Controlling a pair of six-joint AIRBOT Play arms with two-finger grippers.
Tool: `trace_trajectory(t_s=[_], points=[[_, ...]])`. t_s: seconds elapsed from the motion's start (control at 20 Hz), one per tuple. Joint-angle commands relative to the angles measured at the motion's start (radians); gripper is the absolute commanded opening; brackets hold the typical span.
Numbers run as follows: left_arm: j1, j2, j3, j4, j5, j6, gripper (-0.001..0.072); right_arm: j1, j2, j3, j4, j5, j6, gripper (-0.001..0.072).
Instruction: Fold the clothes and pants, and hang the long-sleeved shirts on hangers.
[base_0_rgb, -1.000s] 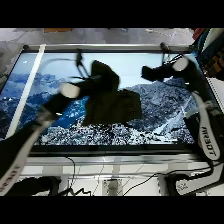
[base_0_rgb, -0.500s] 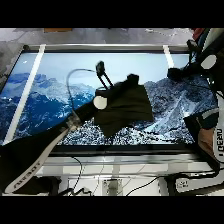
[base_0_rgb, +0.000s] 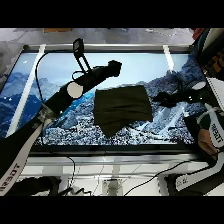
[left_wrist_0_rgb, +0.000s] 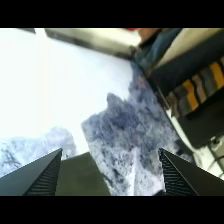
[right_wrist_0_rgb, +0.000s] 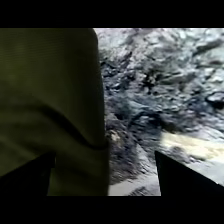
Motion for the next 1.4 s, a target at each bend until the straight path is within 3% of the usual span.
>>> trace_trajectory(t_s=[0.0, 0.25, 0.3, 0.4, 0.5, 0.65, 0.75, 0.85, 1.0, 1.25, 1.35], points=[[0.016, 0.010, 0.000, 0.014, -0.079, 0.000, 0.0702, 0.074, -0.074, -0.073, 0.150, -0.093, 0.094, 0.0712], [0.018, 0.010, 0.000, 0.015, -0.079, 0.000, 0.0703, 0.302, -0.131, -0.071, 0.365, -0.223, 0.093, 0.0689], [0.019, 0.010, 0.000, 0.015, -0.080, 0.000, 0.0702, 0.352, -0.131, -0.068, 0.375, -0.273, 0.086, 0.0596], [0.027, 0.010, 0.000, 0.024, -0.089, 0.001, 0.0701, 0.434, -0.130, -0.039, 0.374, -0.340, 0.088, 0.0037], [0.034, 0.016, 0.000, 0.124, -0.127, 0.001, 0.0694, 0.473, -0.128, 0.031, 0.372, -0.341, 0.038, 0.0028], [0.070, 0.062, 0.000, 0.399, -0.316, 0.000, 0.0680, 0.430, -0.084, 0.170, 0.343, -0.280, 0.039, 0.0028], [0.108, 0.105, 0.000, 0.580, -0.462, 0.000, 0.0521, 0.344, -0.002, 0.214, 0.303, -0.275, 0.153, 0.0027], [0.148, 0.149, 0.000, 0.703, -0.579, 0.000, 0.0481, 0.226, 0.115, 0.217, 0.240, -0.238, 0.203, 0.0028], [0.206, 0.206, 0.000, 0.721, -0.681, 0.000, 0.0481, 0.004, 0.307, 0.217, -0.024, -0.116, 0.361, 0.0028], [0.217, 0.237, 0.000, 0.719, -0.688, 0.000, 0.0481, -0.406, 0.561, 0.217, -0.601, 0.140, 0.665, 0.0027], [0.218, 0.233, 0.000, 0.717, -0.688, 0.000, 0.0481, -0.570, 0.616, 0.217, -0.749, 0.229, 0.849, 0.0028]])
